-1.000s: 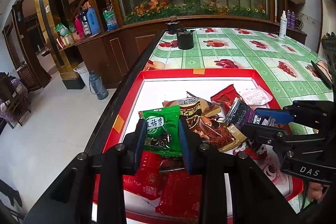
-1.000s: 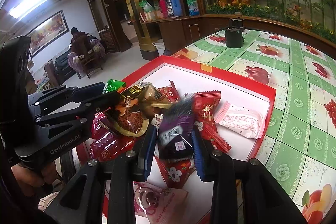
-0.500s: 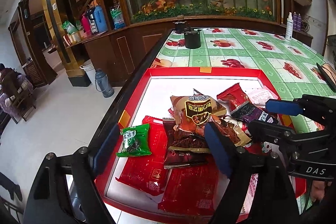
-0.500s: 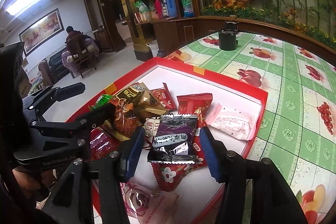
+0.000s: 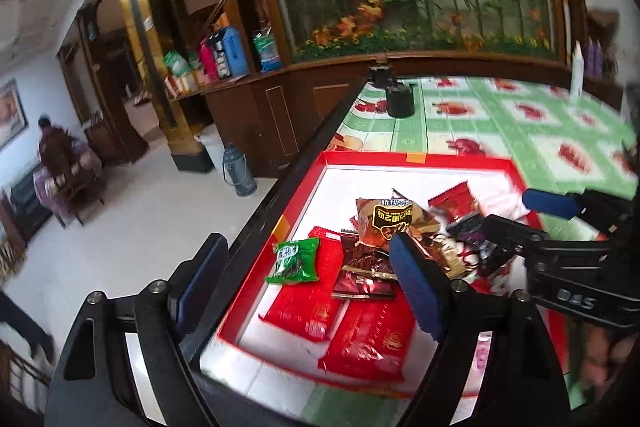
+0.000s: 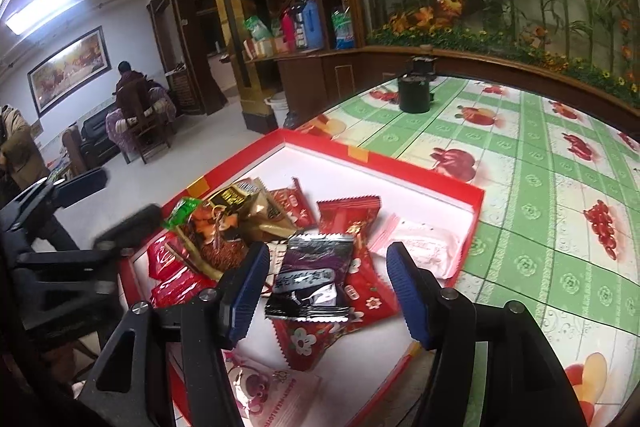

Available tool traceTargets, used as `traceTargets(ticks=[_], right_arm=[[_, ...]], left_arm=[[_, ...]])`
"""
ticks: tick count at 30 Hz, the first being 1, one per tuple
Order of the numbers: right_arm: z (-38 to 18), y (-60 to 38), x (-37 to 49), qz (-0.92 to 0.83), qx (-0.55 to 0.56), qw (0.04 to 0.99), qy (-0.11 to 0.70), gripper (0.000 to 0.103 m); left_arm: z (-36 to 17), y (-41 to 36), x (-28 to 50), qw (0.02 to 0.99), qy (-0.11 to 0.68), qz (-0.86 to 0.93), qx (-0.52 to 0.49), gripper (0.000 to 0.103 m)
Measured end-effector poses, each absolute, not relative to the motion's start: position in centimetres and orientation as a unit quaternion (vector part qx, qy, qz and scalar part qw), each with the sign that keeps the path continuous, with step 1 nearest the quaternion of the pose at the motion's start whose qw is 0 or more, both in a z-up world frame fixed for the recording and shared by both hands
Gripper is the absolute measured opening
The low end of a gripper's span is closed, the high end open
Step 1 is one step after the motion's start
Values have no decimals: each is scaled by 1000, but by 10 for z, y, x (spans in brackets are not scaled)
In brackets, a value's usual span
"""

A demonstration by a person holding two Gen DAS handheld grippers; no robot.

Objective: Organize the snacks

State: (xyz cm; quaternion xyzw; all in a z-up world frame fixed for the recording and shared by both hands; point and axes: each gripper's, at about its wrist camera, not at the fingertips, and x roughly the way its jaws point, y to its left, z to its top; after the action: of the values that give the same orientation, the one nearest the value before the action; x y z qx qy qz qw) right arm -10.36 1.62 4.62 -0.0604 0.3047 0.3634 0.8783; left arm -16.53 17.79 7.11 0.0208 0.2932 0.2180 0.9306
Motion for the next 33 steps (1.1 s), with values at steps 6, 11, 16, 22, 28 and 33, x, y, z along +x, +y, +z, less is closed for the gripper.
traceTargets(ticks=[6, 11, 16, 22, 28, 33], right_arm=[[58, 2, -110, 330, -41, 903, 272, 69], [75, -11, -130, 331, -11, 912, 242, 70], [80, -28, -157, 331, 42, 916, 223, 78], [78, -30, -178, 304, 37, 924, 227, 84], [74, -30, -198, 308, 28, 922, 233, 84], [75, -23, -216, 315, 9, 921, 229, 84]], left_arm=[[85, 185, -182, 938, 280, 201, -41, 85], [86, 172, -185, 936, 281, 212, -5, 85], [91, 166, -194, 937, 277, 214, -3, 85], [92, 167, -204, 934, 283, 220, -19, 85], [89, 168, -217, 929, 288, 232, -18, 85], [86, 170, -231, 928, 285, 238, -16, 85]])
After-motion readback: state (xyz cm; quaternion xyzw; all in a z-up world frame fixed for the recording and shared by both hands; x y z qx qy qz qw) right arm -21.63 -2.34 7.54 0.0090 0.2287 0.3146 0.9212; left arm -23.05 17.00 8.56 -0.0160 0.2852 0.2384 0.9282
